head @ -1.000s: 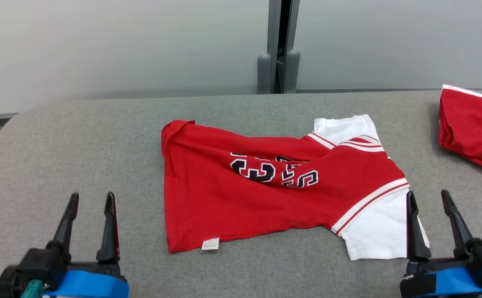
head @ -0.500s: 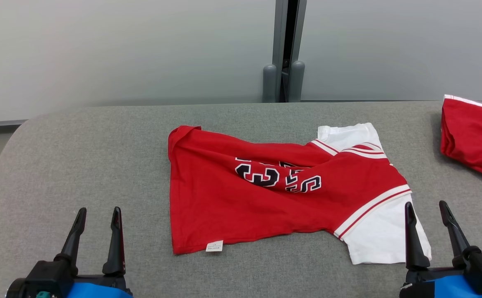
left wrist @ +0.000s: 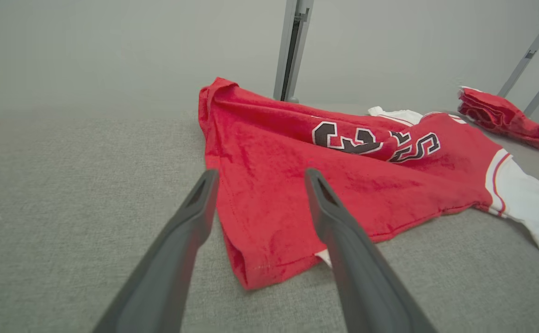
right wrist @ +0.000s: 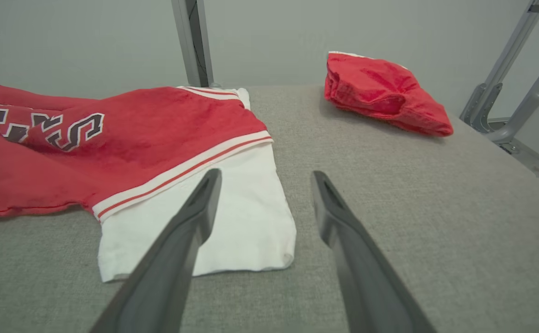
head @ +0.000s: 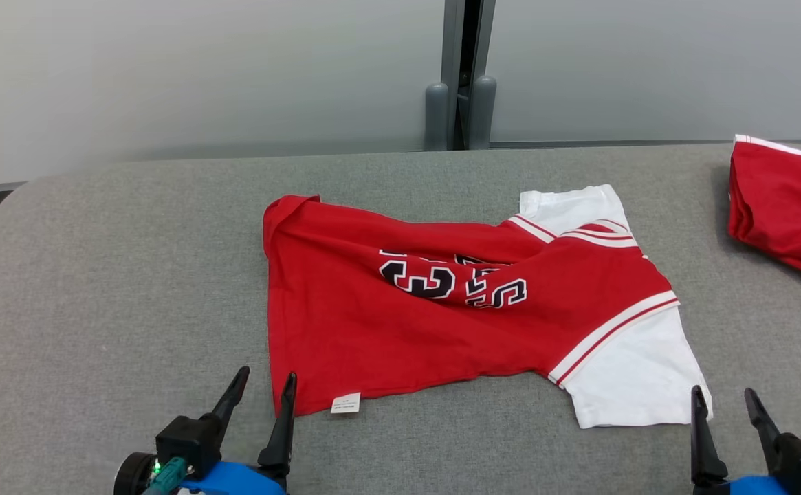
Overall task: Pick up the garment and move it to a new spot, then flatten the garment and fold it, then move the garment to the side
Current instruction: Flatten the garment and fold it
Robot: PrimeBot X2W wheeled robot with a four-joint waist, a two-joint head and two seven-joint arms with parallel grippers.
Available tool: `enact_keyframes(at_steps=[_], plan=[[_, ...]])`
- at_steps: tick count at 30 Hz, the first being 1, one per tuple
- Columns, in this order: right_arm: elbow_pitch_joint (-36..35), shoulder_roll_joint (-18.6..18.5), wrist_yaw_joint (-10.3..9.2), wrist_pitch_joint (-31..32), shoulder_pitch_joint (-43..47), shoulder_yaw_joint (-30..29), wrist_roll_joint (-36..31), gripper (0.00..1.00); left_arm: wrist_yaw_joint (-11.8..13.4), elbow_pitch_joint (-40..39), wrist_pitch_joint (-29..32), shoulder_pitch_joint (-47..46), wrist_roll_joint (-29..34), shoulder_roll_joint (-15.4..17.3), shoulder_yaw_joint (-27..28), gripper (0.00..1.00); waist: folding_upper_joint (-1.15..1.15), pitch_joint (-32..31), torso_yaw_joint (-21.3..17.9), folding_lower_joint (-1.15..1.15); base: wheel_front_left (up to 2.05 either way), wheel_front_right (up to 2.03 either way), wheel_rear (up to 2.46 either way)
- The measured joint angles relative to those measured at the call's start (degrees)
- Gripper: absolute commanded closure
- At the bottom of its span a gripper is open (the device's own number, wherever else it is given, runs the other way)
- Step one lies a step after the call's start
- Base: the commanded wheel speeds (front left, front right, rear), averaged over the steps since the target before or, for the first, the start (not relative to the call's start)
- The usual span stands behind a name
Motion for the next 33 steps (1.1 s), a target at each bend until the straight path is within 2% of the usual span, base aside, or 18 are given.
enact_keyframes(at_steps=[11,26,27,28,29,30,33], plan=[[11.70,-0.08,0.00,-1.76,-5.76,-1.26,-0.48,0.00,-2.71,15.12,0.90,-5.00,-0.19,-1.10,-2.18,0.00,0.00,3.59,-1.76,0.00,0.00,0.00,0.00],[22.85,-0.32,0.00,-3.45,-12.02,-0.02,-0.57,0.00,-4.75,23.88,-0.63,-11.19,-0.76,-2.54,-3.08,0.00,0.00,5.73,-1.80,0.00,0.00,0.00,0.00],[23.25,-0.32,0.00,-3.60,-12.28,0.13,-0.14,0.51,-4.83,24.21,-0.64,-11.42,-0.80,-2.66,-3.19,0.00,0.00,5.76,-1.81,0.00,0.00,0.00,0.00],[23.49,-0.34,0.00,-3.60,-12.44,0.27,0.22,0.90,-5.06,24.55,-0.68,-11.67,-0.86,-2.78,-3.22,0.20,0.00,5.77,-1.80,0.00,0.00,0.00,0.00],[23.64,-0.37,0.00,-3.61,-12.50,0.52,0.48,1.00,-5.23,24.83,-0.70,-11.88,-1.08,-2.88,-3.28,0.69,0.00,5.77,-1.81,0.00,0.00,0.00,0.00],[23.82,-0.36,0.00,-3.63,-12.62,0.76,0.75,1.00,-5.26,25.10,-0.77,-12.04,-1.18,-2.94,-3.35,1.00,0.00,5.74,-1.84,0.00,0.00,0.00,0.00],[23.21,-0.31,0.00,-3.59,-12.79,1.07,1.59,1.00,-5.59,25.62,-0.93,-12.38,-1.19,-3.00,-3.55,1.00,0.00,5.64,-1.97,0.00,0.00,0.00,0.00]])
